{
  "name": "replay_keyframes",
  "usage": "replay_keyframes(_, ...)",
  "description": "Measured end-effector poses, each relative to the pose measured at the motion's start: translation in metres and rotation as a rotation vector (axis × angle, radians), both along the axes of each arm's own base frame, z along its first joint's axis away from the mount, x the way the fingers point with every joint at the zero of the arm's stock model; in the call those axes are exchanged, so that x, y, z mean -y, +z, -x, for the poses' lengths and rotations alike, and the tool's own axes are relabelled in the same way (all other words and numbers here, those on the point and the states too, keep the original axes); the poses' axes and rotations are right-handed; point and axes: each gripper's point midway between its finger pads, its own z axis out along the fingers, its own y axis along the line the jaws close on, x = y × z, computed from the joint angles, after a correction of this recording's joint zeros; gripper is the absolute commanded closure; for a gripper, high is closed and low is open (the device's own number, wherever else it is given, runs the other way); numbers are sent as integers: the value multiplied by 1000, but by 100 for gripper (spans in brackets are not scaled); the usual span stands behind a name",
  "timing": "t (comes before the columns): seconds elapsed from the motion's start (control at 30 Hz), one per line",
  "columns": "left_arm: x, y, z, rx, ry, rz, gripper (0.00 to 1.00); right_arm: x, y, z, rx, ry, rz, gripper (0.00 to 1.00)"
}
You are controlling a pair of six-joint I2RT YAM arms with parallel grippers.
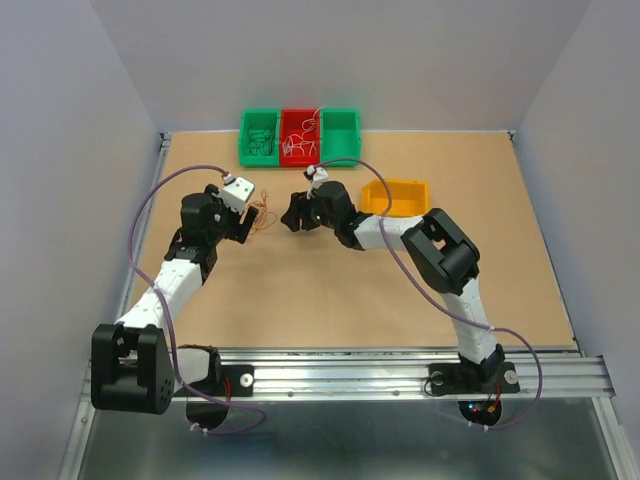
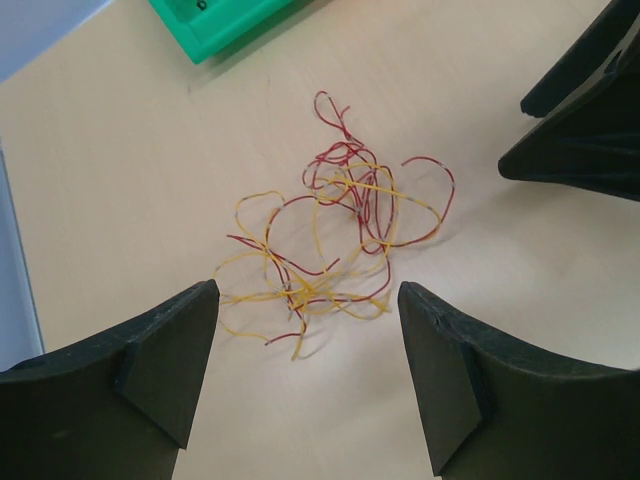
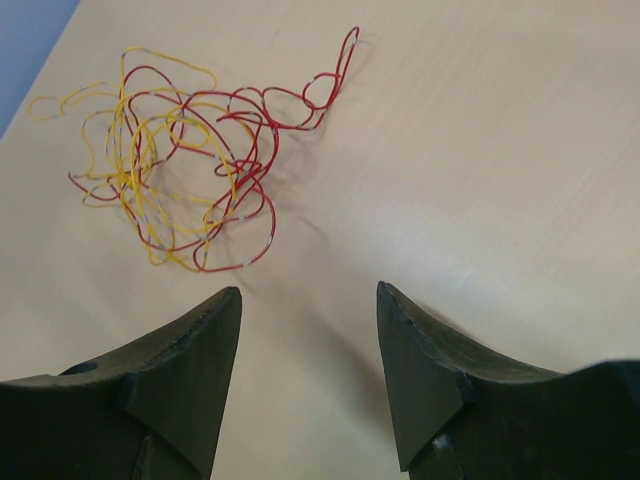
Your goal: Untangle the cables
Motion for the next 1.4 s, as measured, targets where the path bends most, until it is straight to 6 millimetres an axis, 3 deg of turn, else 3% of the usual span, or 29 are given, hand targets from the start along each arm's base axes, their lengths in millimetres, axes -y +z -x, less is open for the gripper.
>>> replay_keyframes(0.27, -6, -10, -4, -1, 33, -16, 17, -22, -17, -15, -52, -4, -55, 39)
replay_keyframes(0.43, -8, -23, -5, -37, 40, -25, 17, -37, -24, -21, -82, 15, -101, 48)
replay_keyframes(0.53, -8, -29, -5, -54, 42, -30, 17, -45, -27, -20, -102, 38, -126, 64)
replay_keyframes(0.67, -8, -35, -5, -69, 42, -33, 18, -50, -26, -15, -120, 72, -144, 95)
replay_keyframes(0.73, -8, -38, -5, -79, 42, -34, 18, -50, -24, -14, -119, 81, -149, 99)
replay_keyframes(0.9, -9, -48, -5, -106, 43, -40, 18, -30, -14, 9, -119, 80, -139, 96)
replay_keyframes(0.93, -9, -50, -5, -110, 44, -43, 18, -27, -10, 11, -114, 80, -141, 76)
replay_keyframes(1.0, -10, -53, -6, -119, 47, -46, 18, -24, 6, 14, -90, 85, -153, 59)
replay_keyframes(1.07, -10, -56, -7, -128, 49, -49, 18, -25, 23, 13, -50, 90, -176, 52)
replay_keyframes(1.17, -11, -61, -10, -145, 53, -54, 19, -27, 34, 10, -23, 92, -199, 47)
replay_keyframes(1.3, -13, -66, -16, -157, 66, -62, 21, -30, 23, 8, -49, 86, -201, 43)
replay_keyframes(1.4, -15, -68, -17, -160, 75, -68, 23, -35, 3, 4, -92, 75, -200, 41)
